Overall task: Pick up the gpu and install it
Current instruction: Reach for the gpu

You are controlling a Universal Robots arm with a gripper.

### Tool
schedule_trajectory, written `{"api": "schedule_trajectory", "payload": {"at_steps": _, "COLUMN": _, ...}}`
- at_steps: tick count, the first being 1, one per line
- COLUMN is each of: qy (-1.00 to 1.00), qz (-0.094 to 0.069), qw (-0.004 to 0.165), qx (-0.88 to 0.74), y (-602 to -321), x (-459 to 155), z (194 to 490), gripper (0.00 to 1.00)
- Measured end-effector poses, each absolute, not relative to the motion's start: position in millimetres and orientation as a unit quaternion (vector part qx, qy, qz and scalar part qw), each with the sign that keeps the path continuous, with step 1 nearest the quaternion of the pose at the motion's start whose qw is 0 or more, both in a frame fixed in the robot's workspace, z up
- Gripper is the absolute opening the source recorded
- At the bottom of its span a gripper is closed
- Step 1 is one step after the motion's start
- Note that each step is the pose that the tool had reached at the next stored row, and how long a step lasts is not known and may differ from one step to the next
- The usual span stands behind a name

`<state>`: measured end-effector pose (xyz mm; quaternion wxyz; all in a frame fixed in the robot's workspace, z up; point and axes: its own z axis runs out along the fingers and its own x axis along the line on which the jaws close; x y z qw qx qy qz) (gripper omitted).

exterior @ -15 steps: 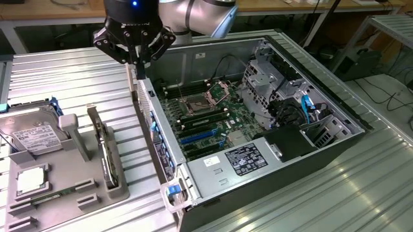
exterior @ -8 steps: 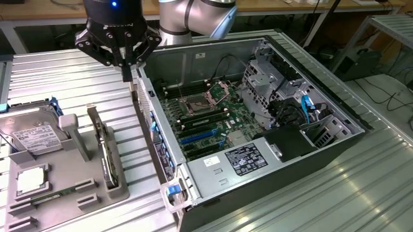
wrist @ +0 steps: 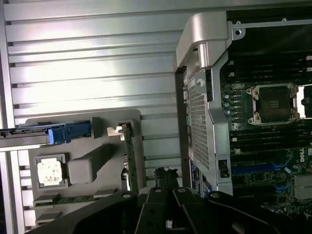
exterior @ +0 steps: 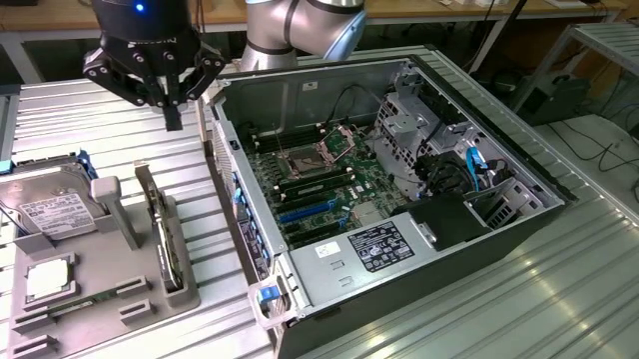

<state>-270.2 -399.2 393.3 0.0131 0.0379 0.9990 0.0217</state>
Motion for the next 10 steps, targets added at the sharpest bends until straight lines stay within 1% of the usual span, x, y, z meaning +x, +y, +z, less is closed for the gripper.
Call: {"api": "schedule_trajectory", "payload": {"at_steps": 10, "qy": 0.999, "qz": 0.022, "qw": 0.013, "qx": 0.038, "y": -399.9, "x": -307.6, "z": 393.3, "gripper": 0.11}}
